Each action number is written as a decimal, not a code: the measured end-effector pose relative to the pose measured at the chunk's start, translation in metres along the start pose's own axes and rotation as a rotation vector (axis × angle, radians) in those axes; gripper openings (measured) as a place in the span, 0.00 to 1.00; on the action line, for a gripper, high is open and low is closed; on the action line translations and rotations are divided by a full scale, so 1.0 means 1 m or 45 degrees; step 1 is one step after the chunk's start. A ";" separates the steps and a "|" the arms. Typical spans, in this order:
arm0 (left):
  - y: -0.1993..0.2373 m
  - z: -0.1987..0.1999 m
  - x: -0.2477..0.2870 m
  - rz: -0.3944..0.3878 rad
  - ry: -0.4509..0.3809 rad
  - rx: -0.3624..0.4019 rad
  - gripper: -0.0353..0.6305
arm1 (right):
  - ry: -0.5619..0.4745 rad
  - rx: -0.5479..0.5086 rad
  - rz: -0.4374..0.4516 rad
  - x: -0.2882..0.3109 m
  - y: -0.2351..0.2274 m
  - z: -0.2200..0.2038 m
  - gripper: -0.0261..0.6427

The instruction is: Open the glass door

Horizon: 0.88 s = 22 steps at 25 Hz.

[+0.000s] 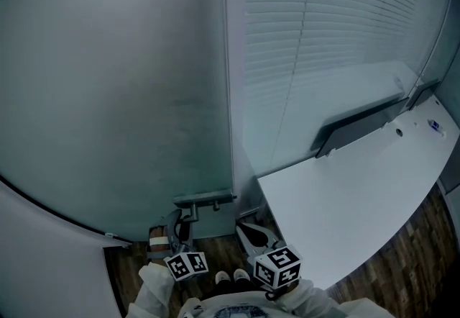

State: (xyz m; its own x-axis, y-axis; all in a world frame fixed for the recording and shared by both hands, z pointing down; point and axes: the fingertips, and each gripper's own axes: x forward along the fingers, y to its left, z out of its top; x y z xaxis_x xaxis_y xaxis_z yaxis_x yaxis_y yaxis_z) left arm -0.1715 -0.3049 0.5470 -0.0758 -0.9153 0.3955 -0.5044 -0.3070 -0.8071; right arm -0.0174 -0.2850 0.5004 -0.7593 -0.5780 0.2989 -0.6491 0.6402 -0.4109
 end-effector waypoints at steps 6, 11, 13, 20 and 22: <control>-0.002 -0.008 0.009 0.017 0.018 0.014 0.29 | 0.032 0.043 -0.002 0.003 -0.012 -0.025 0.05; -0.004 -0.010 0.004 0.042 0.026 0.019 0.30 | 0.023 0.031 -0.006 -0.014 -0.004 -0.028 0.05; -0.003 -0.011 -0.004 0.079 0.047 0.027 0.30 | 0.000 0.022 -0.003 -0.023 0.002 -0.027 0.05; -0.002 -0.043 -0.115 0.242 -0.009 -0.376 0.06 | -0.048 -0.083 0.013 -0.073 0.073 -0.055 0.05; -0.008 -0.052 -0.162 0.223 -0.072 -0.597 0.06 | -0.061 -0.131 0.013 -0.090 0.104 -0.069 0.05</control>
State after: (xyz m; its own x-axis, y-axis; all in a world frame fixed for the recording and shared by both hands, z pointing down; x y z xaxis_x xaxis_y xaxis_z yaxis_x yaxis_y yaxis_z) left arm -0.1997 -0.1403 0.5116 -0.1535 -0.9592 0.2372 -0.8214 -0.0096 -0.5702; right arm -0.0199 -0.1312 0.4905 -0.7646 -0.5930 0.2524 -0.6443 0.6935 -0.3222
